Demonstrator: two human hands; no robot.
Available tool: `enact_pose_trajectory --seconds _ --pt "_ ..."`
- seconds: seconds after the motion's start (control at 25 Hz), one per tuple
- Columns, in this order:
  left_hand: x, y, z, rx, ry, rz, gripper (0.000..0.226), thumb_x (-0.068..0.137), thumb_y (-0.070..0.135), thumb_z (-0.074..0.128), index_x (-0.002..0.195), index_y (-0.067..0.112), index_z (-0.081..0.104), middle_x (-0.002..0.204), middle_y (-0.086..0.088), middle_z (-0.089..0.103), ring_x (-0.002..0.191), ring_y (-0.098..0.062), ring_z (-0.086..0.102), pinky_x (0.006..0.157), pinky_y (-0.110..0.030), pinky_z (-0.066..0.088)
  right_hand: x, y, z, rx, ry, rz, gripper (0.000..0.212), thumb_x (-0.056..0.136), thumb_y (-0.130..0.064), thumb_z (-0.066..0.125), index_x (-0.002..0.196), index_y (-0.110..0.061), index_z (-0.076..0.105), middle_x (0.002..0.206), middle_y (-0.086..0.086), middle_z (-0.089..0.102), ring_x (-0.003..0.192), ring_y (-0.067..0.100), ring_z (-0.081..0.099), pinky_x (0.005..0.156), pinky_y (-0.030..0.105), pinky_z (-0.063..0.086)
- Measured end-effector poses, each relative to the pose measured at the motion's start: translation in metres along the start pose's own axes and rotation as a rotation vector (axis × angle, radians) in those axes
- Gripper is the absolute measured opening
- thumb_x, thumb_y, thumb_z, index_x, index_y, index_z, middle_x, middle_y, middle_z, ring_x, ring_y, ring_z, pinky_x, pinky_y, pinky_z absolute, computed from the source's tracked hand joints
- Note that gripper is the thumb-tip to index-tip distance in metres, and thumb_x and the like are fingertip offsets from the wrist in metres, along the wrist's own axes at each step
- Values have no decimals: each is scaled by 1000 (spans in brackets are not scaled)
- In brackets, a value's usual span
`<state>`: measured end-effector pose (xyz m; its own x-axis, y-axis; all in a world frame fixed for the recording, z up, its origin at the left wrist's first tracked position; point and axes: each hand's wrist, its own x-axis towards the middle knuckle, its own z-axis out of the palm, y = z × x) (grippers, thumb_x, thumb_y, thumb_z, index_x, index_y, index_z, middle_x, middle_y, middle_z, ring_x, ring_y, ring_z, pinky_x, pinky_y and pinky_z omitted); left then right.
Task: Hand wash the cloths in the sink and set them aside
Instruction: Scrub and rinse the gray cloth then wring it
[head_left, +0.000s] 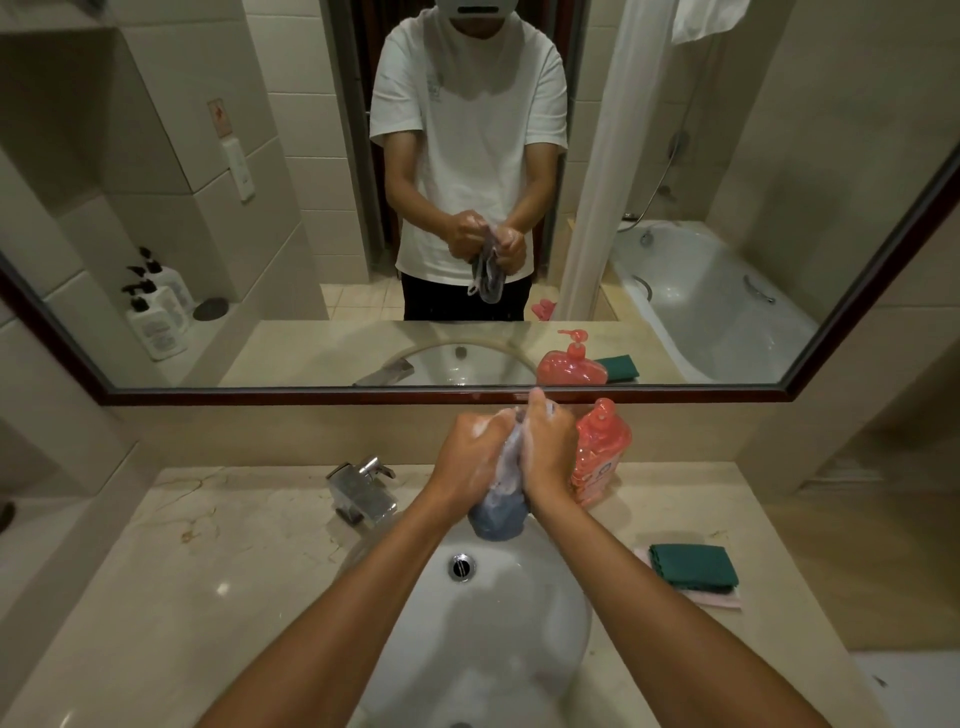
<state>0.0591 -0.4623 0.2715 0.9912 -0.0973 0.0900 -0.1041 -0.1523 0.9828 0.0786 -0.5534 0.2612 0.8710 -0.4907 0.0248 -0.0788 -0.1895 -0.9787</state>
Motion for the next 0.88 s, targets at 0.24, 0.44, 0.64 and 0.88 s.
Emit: enact_pose_trajectory --seconds 0.24,0.44,0.64,0.88 --pt "10 0 -1 -17 328 -142 42 103 34 50 67 13 57 63 -10 50 60 -17 46 60 -36 39 -8 4 -19 338 -225 12 14 103 -21 53 95 -22 64 85 -11 69 79 4 66 68 16 50" --pt "24 0 -15 -226 315 -254 33 102 27 48 81 9 65 79 -13 68 73 -23 64 69 -35 50 -28 12 -17 69 -291 -185 56 82 -50 63 133 -30 55 127 -9 46 116 2 54 97 18 47" --pt "20 -4 -4 -291 148 -141 29 103 25 53 98 2 70 93 -16 75 87 -26 72 77 -39 57 -21 15 -18 200 -282 -180 70 73 -51 72 131 -18 50 126 3 58 113 7 60 93 19 50" --pt "11 -11 -5 -277 115 -116 43 96 47 44 93 13 69 85 -10 72 77 -27 69 57 -33 53 -15 17 -16 340 -88 -220 19 82 -32 74 88 -19 62 87 7 69 83 23 69 75 34 58"
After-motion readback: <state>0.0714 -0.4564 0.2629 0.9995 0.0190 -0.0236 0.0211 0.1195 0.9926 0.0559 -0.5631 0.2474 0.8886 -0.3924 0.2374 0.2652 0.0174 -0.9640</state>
